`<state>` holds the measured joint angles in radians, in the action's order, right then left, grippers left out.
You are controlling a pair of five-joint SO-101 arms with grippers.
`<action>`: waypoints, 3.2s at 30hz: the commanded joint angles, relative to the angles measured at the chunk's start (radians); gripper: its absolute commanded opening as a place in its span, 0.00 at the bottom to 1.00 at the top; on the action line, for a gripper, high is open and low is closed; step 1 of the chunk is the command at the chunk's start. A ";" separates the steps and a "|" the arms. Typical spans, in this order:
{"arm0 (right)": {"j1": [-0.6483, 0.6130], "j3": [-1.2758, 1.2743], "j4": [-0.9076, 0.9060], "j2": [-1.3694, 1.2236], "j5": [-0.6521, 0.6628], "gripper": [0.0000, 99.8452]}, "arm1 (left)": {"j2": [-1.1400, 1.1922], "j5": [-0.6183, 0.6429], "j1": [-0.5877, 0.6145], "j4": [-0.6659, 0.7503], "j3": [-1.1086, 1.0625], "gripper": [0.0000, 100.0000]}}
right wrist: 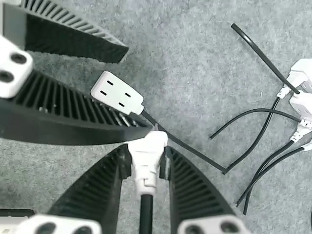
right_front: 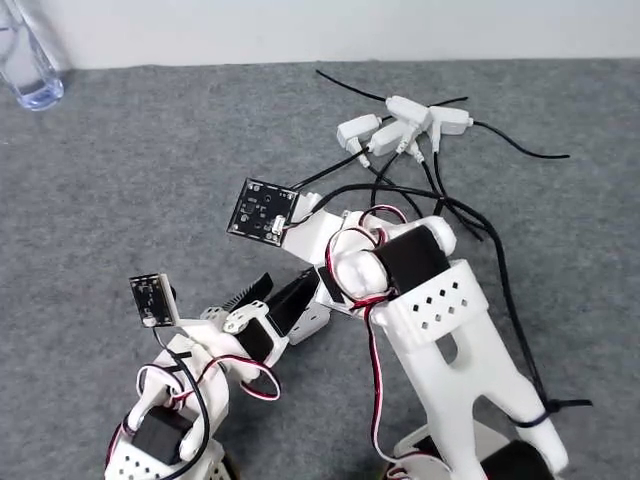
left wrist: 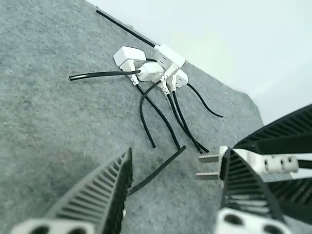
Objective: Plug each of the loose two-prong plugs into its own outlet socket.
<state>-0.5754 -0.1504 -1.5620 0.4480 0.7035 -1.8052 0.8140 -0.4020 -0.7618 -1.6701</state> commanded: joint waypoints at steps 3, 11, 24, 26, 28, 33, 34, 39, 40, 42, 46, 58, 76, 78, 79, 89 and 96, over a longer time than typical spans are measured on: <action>0.024 0.103 0.007 0.058 -0.018 0.01 | 0.006 -0.005 -0.002 -0.031 -0.015 0.27; 0.024 0.103 0.012 0.058 -0.018 0.01 | 0.006 -0.005 -0.002 -0.031 -0.015 0.27; 0.024 0.127 0.018 0.050 -0.052 0.01 | 0.006 -0.005 -0.002 -0.032 -0.015 0.27; 0.024 0.127 0.018 0.053 -0.052 0.01 | 0.006 -0.005 -0.002 -0.032 -0.015 0.27; 0.024 0.127 0.018 0.054 -0.052 0.01 | 0.006 -0.005 0.000 -0.032 -0.015 0.27; 0.025 0.075 0.016 0.048 0.002 0.01 | 0.005 -0.005 0.083 -0.025 -0.012 0.27; 0.025 0.061 0.016 0.048 0.008 0.01 | 0.005 -0.005 0.103 -0.017 -0.007 0.27; 0.047 0.043 0.018 0.050 0.017 0.01 | 0.005 -0.005 0.141 -0.012 -0.005 0.27; 0.047 0.043 0.018 0.048 0.018 0.01 | 0.005 -0.005 0.143 -0.012 -0.005 0.27; 0.047 0.043 0.012 0.048 0.018 0.01 | 0.005 -0.005 0.146 -0.014 -0.007 0.27; 0.045 0.043 0.004 0.053 0.041 0.01 | 0.005 -0.005 0.213 -0.061 -0.007 0.27; 0.024 0.046 0.027 -0.134 0.255 0.01 | 0.005 -0.192 0.908 -0.161 -0.013 0.27; -0.166 0.041 0.110 -0.476 0.588 0.01 | 0.011 -0.253 0.852 -0.224 -0.015 0.27; -0.166 0.041 0.111 -0.507 0.601 0.01 | 0.011 -0.253 0.852 -0.224 -0.015 0.27; -0.166 0.041 0.111 -0.516 0.605 0.01 | 0.011 -0.253 0.852 -0.224 -0.015 0.27; -0.183 0.041 0.193 -0.555 0.603 0.01 | 0.011 -0.253 0.850 -0.224 -0.015 0.27; -0.183 0.041 0.197 -0.596 0.603 0.01 | 0.011 -0.253 0.850 -0.224 -0.015 0.27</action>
<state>-0.7518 -0.1151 -1.3825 -0.1473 1.2988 -1.7914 0.5715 0.4572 -0.9828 -1.6916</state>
